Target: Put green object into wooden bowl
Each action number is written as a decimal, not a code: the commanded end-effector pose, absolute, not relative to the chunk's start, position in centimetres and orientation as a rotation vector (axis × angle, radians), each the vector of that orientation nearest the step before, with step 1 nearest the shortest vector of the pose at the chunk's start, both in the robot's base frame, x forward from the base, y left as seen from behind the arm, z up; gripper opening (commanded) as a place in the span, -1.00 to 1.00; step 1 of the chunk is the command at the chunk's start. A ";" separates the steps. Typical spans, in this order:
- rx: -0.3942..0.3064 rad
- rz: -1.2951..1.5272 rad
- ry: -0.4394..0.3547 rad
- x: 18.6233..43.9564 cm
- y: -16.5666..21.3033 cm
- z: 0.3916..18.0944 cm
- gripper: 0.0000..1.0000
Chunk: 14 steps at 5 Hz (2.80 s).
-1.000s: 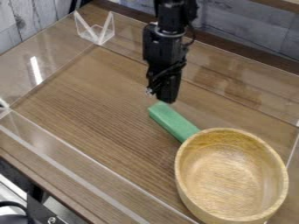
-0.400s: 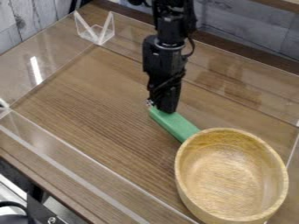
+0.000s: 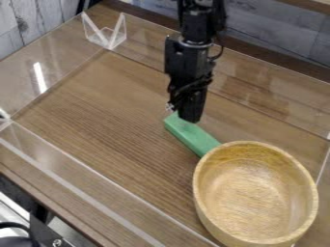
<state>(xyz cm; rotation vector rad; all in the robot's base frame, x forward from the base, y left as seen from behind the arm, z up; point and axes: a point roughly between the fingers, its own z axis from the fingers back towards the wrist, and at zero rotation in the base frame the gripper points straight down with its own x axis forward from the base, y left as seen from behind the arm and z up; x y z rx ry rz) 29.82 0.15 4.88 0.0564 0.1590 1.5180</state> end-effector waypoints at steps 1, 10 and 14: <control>-0.015 1.477 0.096 31.0 -0.3 8.2 -1.00; -0.001 1.487 0.102 30.1 -2.1 8.5 1.00; 0.038 1.443 0.065 29.5 0.2 4.4 1.00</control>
